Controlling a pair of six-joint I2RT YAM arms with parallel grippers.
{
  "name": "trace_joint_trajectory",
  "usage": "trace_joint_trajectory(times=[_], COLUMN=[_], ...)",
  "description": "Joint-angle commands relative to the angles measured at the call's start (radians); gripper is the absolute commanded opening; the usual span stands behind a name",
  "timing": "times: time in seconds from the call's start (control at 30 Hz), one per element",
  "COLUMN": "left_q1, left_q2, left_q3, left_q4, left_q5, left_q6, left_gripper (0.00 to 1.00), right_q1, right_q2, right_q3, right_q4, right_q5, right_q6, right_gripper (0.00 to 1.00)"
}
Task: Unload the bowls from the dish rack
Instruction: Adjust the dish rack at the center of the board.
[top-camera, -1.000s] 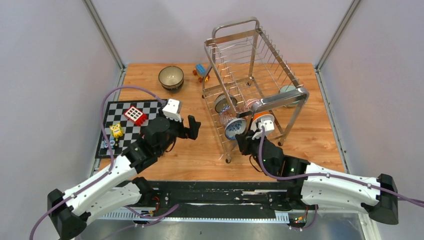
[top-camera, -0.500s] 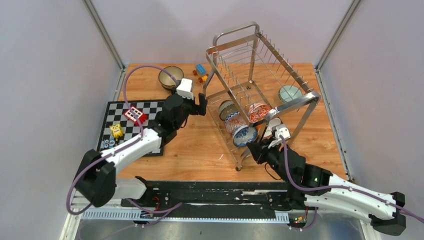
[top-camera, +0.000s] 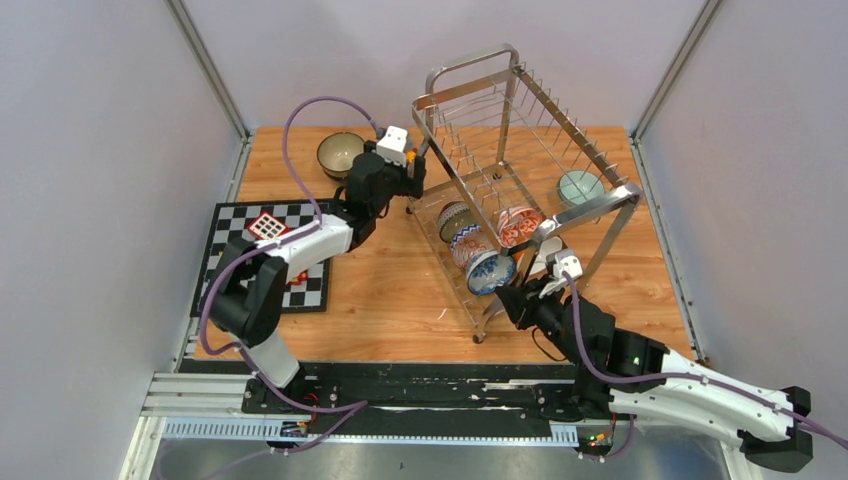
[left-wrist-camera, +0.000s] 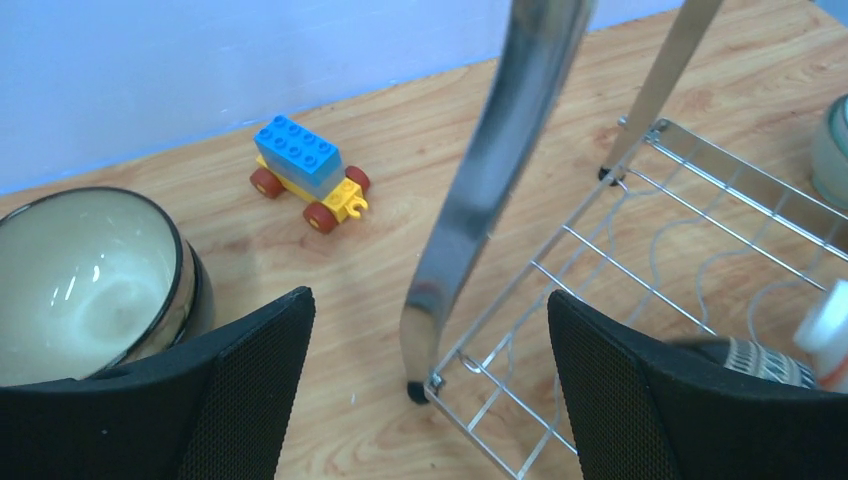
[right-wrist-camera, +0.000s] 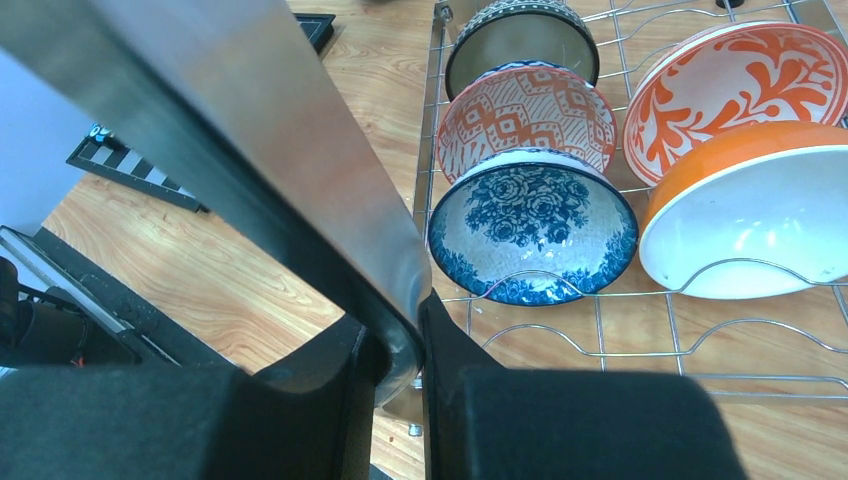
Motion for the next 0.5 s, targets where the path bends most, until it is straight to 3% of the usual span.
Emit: trace_joint_trajectory(times=[0.0, 0.27, 0.47], left_q1=[0.017, 0.017, 0.017], left_q2=[0.098, 0.202, 0.232], left_q3=[0.091, 0.166, 0.154], left_q4=[0.026, 0.058, 0.093], left_q5=[0.030, 0.054, 0.101], left_q6=[0.007, -0.012, -0.027], left_gripper=[0.86, 0.74, 0.48], right_q1=[-0.004, -0.004, -0.004], right_q2=[-0.026, -0.088, -0.099], right_q3=[-0.019, 0.012, 0.007], right_q4=[-0.151, -0.214, -0.237], right_q5=[-0.062, -0.066, -0.052], right_q6=[-0.075, -0.058, -0.055], right_gripper=[0.03, 0.03, 0.03])
